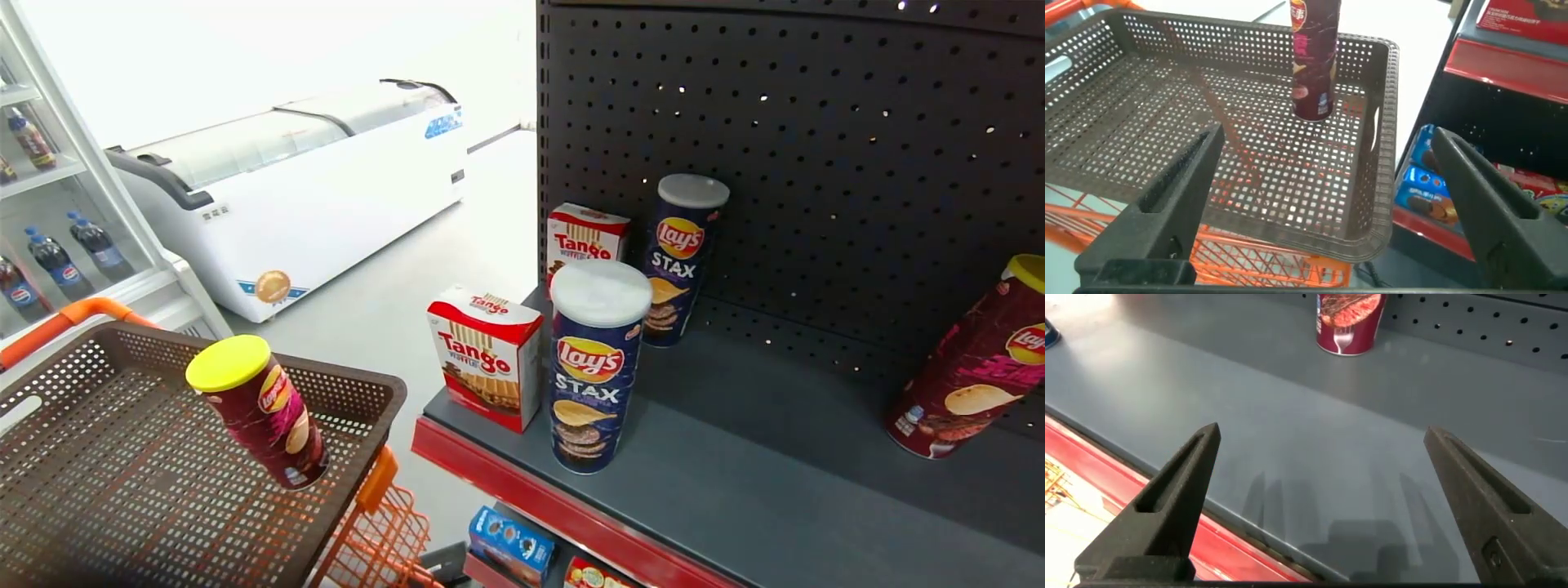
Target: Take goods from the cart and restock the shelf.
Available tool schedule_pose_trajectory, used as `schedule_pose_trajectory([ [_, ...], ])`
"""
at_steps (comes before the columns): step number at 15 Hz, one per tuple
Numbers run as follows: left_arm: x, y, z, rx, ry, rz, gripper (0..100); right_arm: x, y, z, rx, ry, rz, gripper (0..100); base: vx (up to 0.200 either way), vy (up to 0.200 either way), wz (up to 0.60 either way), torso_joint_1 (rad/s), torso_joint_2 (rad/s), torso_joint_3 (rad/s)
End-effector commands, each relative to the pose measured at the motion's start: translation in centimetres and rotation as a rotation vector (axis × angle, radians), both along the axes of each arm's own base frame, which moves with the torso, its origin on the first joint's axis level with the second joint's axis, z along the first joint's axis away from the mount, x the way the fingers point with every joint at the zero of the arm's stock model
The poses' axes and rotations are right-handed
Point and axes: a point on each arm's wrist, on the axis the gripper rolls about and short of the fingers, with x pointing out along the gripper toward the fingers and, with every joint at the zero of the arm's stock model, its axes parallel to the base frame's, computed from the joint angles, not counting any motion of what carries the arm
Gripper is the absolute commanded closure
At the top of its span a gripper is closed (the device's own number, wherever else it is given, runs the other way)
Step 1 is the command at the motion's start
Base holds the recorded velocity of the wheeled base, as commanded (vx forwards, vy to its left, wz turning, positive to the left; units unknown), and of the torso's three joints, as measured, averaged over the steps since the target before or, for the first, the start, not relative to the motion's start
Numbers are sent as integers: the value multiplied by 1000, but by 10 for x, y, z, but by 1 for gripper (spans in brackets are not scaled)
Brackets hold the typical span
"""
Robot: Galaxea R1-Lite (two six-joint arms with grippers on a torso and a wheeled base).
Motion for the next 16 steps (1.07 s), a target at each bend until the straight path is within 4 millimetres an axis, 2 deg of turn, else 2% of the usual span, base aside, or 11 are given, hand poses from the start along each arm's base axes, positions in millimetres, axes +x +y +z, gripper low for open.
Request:
schedule_pose_trajectory([
  [1, -5, 0, 22, 10, -55, -1, 0, 0, 0, 0, 0, 1, 0, 0, 0, 0, 0, 0, 0, 0],
  [2, 3, 1, 57, 9, 10, 0, 0, 0, 0, 0, -1, 1, 2, 0, 0, 0, 0, 0, 0, 0],
  [4, 28, 1, 98, -8, 95, 16, 0, 0, 0, 0, -1, 2, 0, 0, 0, 0, 0, 0, 0, 0],
  [6, 56, 0, 114, -3, 152, -2, 0, 0, 0, 0, 0, 1, 0, 0, 0, 0, 0, 0, 0, 0],
  [8, 72, -2, 115, 1, 194, -25, 0, 0, 0, 0, -1, 1, 0, 0, 0, 0, 0, 0, 0, 0],
  [12, 119, -3, 91, 7, 356, -12, 0, 0, 0, 0, -1, 1, 0, 0, 0, 0, 0, 0, 0, 0],
  [15, 153, 0, 77, 5, 352, 25, 0, 0, 0, 0, -1, 1, 0, 0, 0, 0, 0, 0, 0, 0],
  [16, 153, 0, 77, 5, 352, 26, 0, 0, 0, 0, -1, 2, 0, 0, 0, 0, 0, 0, 0, 0],
])
